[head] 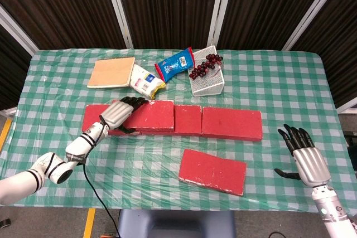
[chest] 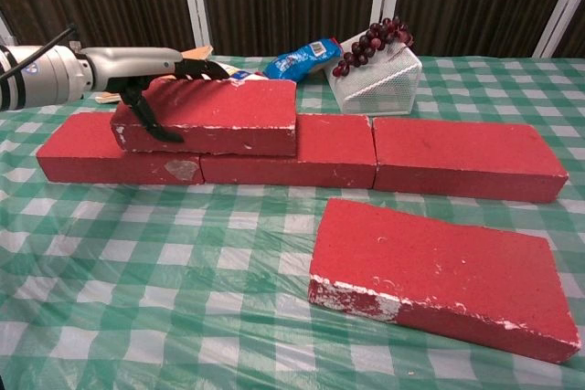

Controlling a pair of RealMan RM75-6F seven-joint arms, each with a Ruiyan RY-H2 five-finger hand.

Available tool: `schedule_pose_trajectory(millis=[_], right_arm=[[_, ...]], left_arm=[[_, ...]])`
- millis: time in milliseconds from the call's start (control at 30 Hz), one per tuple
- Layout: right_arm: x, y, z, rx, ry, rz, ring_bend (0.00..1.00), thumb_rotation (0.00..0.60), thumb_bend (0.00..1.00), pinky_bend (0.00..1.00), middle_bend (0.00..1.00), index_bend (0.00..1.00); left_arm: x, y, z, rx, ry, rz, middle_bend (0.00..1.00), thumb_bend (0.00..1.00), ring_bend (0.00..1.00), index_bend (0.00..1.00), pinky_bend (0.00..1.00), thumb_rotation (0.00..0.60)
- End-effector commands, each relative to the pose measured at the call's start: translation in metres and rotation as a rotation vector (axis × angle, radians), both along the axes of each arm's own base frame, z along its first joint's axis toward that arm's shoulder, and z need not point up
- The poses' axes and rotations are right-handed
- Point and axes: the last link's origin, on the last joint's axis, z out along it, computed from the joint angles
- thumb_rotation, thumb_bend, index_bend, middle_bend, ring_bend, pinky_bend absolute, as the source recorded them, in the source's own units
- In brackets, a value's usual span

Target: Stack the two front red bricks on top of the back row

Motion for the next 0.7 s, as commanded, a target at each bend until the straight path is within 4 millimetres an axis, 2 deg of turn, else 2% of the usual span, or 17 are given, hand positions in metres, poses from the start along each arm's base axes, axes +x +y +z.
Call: schedule_pose_trajectory(millis=[33,167,400,700], right_arm=[[0.0001,0.0002,0.0003,-0.002,0.000,0.000,0.00,0.600,0.19,0.00,0.00,0.00],[0.0001,0.0002,0.0004,-0.003,0.000,-0.001,0.00,0.600,0.19,0.00,0.00,0.00],[0.0001,0.0004,0.0009,-0.005,-0.001,-0.001,0.00,0.600,0.19,0.00,0.00,0.00],[0.0002,0.0004,0.0012,-0.008,-0.003,-0.001,0.00,0.600,0.19,0.00,0.00,0.00]], left_arm=[[-0.0002,0.0003,-0.0004,0.000,-0.002,0.002,0.35,0.27,0.26,0.00,0.27,0.600],[-0.0010,0.0002,-0.0016,-0.008,0.002,0.005,0.28,0.27,0.18,0.00,0.18,0.600],[-0.0011,0.0005,-0.0031,-0.010,0.006,0.005,0.15,0.28,0.05,0.00,0.12,0.600],[-0.0015,-0.0008,-0.0026,-0.012,0.006,0.005,0.05,0.28,0.00,0.00,0.09,0.600]])
